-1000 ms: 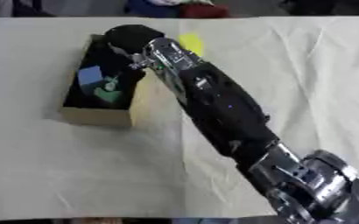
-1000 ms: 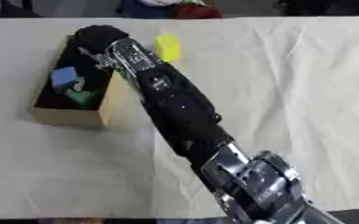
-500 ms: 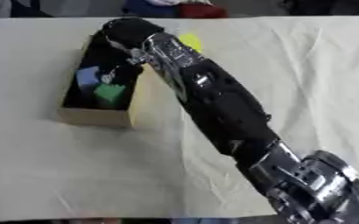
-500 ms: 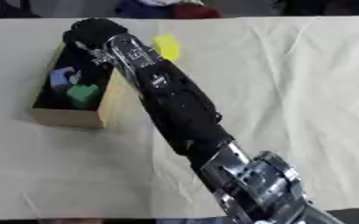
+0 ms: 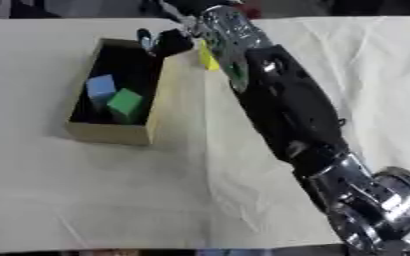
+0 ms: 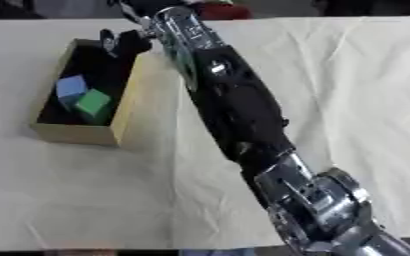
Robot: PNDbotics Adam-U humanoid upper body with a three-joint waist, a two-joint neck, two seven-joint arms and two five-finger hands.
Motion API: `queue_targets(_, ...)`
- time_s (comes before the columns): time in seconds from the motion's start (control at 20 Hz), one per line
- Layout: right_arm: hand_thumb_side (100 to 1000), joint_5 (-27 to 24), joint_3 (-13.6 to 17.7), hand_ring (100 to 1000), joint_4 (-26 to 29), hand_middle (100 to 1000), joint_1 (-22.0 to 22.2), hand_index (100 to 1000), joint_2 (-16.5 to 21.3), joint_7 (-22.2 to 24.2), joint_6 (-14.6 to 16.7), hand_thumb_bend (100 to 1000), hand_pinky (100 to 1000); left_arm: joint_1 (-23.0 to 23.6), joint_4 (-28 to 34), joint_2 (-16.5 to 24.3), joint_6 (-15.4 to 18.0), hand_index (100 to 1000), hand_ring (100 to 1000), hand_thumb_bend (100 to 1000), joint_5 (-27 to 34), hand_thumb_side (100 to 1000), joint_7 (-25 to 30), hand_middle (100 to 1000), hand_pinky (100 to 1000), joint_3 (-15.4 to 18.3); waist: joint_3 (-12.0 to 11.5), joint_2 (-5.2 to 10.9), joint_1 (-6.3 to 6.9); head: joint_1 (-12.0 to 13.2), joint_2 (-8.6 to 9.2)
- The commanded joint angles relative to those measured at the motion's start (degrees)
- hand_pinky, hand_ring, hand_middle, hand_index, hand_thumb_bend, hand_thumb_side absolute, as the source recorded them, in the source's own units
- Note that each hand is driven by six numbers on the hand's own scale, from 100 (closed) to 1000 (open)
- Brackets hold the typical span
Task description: Pick up objects on the table and place them in the box.
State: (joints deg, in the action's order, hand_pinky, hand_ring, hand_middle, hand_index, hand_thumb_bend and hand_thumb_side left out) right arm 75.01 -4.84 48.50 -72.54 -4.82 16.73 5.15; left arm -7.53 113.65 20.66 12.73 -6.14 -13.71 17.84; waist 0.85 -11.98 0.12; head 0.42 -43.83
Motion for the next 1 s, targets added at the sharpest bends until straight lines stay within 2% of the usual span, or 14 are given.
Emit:
queue_targets(0.05,665,-0.81,0.98,923,1.89,726,-1.67,914,3.39,0.15,-1.20,138,870,-0.27,0.94,1.09,0.30,791,617,100,-0.15,744,-0.43,730,730,0.36,0.23,0.57,0.49,0.23,-0.29)
queue_targets(0.45,669,-0.13,1.23,926,0.18,729,-1.19,914,5.54,0.13,-1.78,146,870,-0.62,0.94,1.10,0.45,791,617,100,-0.51,745,-0.37,731,730,0.17,0.75,-0.38,0.86,-0.26,0.43)
queue_targets(0.7,716,2.12,2.05,928,-1.66,732,-0.84,919,5.34,-1.01,-3.17,201,871,-0.66,0.94,0.98,0.42,791,617,100,-0.57,745,-0.25,732,731,0.16,0.53,-0.67,0.89,-0.44,0.87)
queue_targets(0.85,715,3.41,2.23,931,-3.14,737,-0.78,927,4.52,-1.37,-3.37,275,871,-0.80,0.94,0.87,0.33,791,617,100,-0.55,746,-0.04,732,731,0.07,0.39,-0.90,0.89,-0.65,1.18)
queue_targets(1.0,732,5.32,2.60,931,-4.79,738,-0.63,928,3.57,-1.84,-4.05,279,871,-0.97,0.94,0.85,0.37,791,617,100,-0.48,747,0.09,733,731,0.01,0.19,-1.11,0.93,-0.95,1.59)
